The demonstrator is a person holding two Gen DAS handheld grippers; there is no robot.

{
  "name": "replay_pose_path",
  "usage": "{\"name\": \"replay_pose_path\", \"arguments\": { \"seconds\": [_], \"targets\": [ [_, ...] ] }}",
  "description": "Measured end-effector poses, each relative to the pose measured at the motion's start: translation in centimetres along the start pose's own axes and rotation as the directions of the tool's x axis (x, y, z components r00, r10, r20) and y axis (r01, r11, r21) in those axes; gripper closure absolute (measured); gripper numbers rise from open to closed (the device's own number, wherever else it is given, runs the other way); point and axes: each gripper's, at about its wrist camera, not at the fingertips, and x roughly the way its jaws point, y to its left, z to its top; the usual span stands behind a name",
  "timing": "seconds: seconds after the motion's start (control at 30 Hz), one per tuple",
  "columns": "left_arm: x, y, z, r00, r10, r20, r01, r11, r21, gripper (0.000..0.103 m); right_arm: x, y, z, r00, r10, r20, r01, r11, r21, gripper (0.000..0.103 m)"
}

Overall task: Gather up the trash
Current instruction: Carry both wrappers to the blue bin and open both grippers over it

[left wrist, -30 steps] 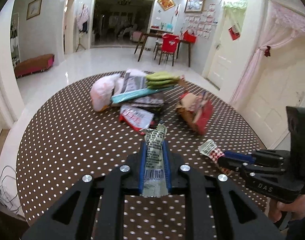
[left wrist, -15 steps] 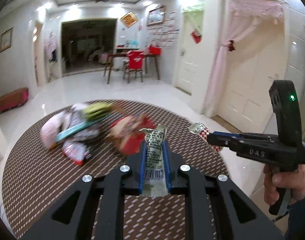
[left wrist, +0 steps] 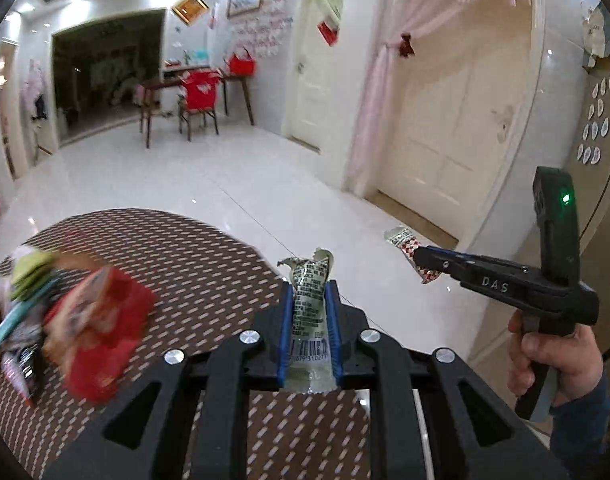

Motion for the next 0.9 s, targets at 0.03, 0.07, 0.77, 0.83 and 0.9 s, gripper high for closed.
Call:
{"name": "replay_pose_path", "arguments": {
  "seconds": [0.03, 0.07, 0.77, 0.83, 0.9],
  "targets": [
    [1.1, -0.4, 0.5, 1.000, -0.010, -0.017, 0.010, 1.000, 0.007, 0.087, 0.4, -0.7, 0.0, 1.000, -0.008, -0.007, 0.008, 1.000, 0.014, 0.086],
    [2.1, -0.8, 0.9, 0.999, -0.016, -0.035, 0.017, 1.000, 0.016, 0.087, 0.9, -1.6, 0.1, 1.000, -0.018, -0.015, 0.018, 0.999, 0.026, 0.086],
    [23.1, -5.0, 4.5, 0.889, -0.057, -0.454, 0.070, 0.997, 0.012, 0.017, 9.9, -12.6, -0.9, 0.983, -0.005, -0.185, 0.061, 0.953, 0.298, 0.039],
    [22.7, -4.6, 5.0, 0.903, -0.051, -0.426, 0.055, 0.998, -0.002, 0.014, 9.5, -13.2, -1.1, 0.984, -0.017, -0.175, 0.073, 0.945, 0.320, 0.036],
    [21.9, -4.2, 5.0, 0.915, -0.034, -0.403, 0.034, 0.999, -0.007, 0.012, 8.9, -13.5, -1.3, 0.985, -0.011, -0.170, 0.068, 0.938, 0.339, 0.021]
  ]
}}
